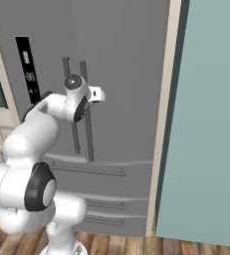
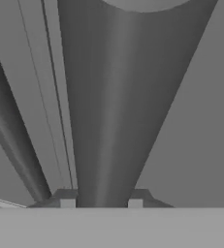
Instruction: Retrieve a lemon from the fridge and place it on the cutting board with the fish.
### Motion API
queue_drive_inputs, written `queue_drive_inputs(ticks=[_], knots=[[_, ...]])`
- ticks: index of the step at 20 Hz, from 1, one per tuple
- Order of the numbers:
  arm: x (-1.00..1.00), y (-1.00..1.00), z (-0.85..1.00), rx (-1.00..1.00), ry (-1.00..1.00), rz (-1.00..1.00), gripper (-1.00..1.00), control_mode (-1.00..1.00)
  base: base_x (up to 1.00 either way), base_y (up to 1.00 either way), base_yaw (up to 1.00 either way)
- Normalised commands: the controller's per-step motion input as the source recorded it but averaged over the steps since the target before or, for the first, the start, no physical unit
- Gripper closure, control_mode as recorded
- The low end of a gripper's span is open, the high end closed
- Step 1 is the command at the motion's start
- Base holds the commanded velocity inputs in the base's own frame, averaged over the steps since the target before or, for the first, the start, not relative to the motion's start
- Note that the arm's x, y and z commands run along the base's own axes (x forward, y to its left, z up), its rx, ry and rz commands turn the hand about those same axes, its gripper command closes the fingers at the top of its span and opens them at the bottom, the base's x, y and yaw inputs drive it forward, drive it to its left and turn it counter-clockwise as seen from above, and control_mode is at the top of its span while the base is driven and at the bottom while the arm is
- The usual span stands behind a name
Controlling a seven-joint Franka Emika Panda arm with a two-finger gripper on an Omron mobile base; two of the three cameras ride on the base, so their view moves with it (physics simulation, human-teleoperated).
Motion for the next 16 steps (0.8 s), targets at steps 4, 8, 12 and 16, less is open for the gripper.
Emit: queue_drive_inputs(ticks=[4, 8, 12, 16], knots=[[-1.00, -0.99, 0.07, 0.00, 0.00, 0.00, 1.00, -1.00, 0.00, 0.00, 0.00], [-1.00, -0.99, 0.28, 0.00, 0.08, 0.00, 1.00, -1.00, 0.00, 0.00, 0.00], [-0.87, -1.00, 0.42, 0.03, 0.26, 0.00, 1.00, -1.00, 0.00, 0.00, 0.00], [-0.67, -0.47, 0.25, 0.01, 0.09, 0.00, 1.00, -1.00, 0.00, 0.00, 0.00]])
